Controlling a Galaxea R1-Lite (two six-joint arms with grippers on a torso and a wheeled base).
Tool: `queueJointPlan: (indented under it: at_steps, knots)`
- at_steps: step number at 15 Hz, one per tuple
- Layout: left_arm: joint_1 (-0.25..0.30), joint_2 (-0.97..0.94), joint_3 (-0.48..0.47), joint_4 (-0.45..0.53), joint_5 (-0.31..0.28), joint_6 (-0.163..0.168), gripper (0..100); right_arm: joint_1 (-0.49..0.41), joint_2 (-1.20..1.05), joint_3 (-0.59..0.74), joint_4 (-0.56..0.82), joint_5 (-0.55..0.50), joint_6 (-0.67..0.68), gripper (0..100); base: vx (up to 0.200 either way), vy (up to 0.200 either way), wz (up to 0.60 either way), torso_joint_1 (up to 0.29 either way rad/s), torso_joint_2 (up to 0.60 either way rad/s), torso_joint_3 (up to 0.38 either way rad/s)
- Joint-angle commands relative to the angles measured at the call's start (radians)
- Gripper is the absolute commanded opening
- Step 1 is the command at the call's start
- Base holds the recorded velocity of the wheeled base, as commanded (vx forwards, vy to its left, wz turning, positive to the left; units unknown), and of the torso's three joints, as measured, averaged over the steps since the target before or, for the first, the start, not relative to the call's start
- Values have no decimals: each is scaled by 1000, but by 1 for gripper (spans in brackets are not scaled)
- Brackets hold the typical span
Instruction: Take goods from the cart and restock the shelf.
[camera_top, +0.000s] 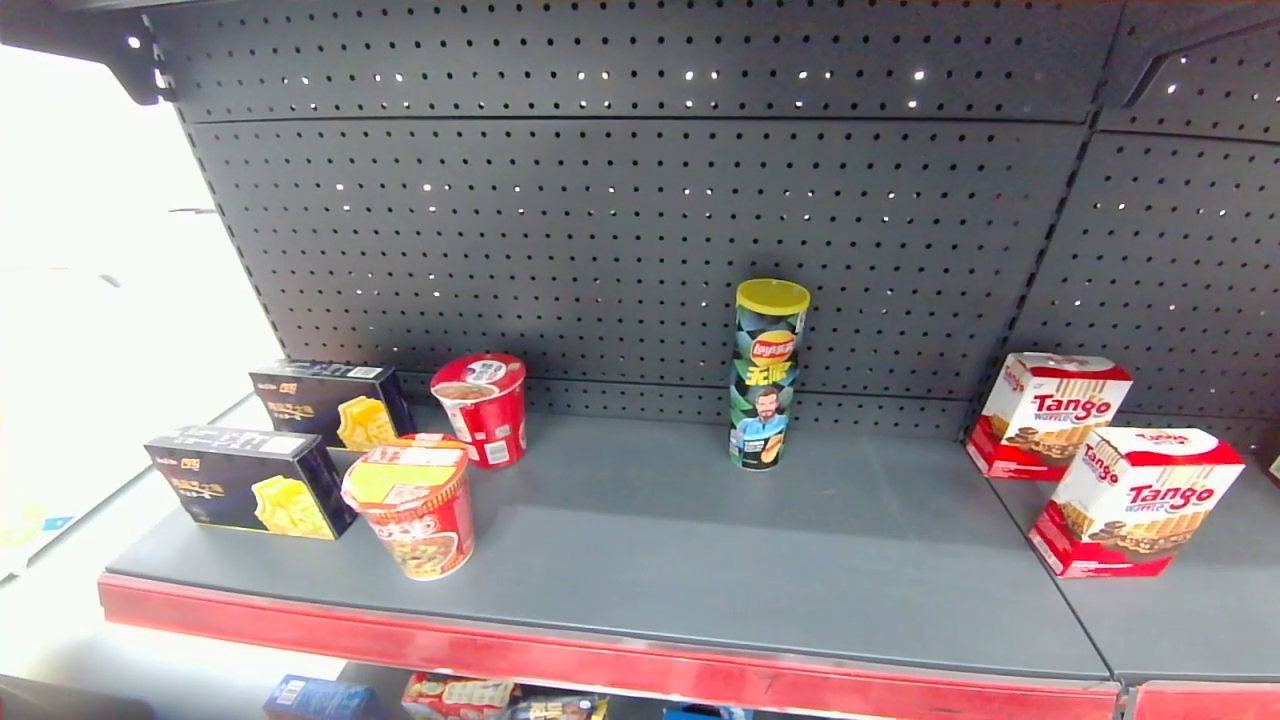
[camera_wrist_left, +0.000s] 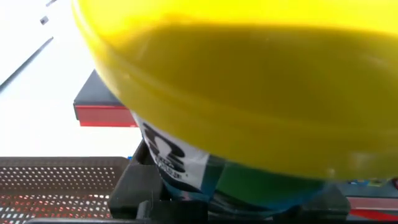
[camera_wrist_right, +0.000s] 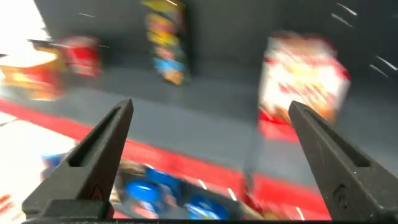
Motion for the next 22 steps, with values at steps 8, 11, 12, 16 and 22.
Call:
queueJointPlan:
  at_steps: [8,11,12,16,22]
  knots:
    - [-11,5,12,-2,2,-25,0,174,929,-239,-674,100,-45,100,0,0,0,0,0,0]
    - [-13,5,8,-4,-4,-39,0,169,1147,-383,-726,146,-61,100,0,0,0,0,0,0]
    - [-13,5,6,-4,-14,-45,0,169,1200,-432,-726,152,-62,100,0,0,0,0,0,0]
    - [-11,5,11,-1,-55,-45,0,125,1378,-610,-736,279,-110,100,0,0,0,0,0,0]
    - [-11,-1,21,6,-78,-47,0,125,1449,-629,-740,404,-111,100,0,0,0,0,0,0]
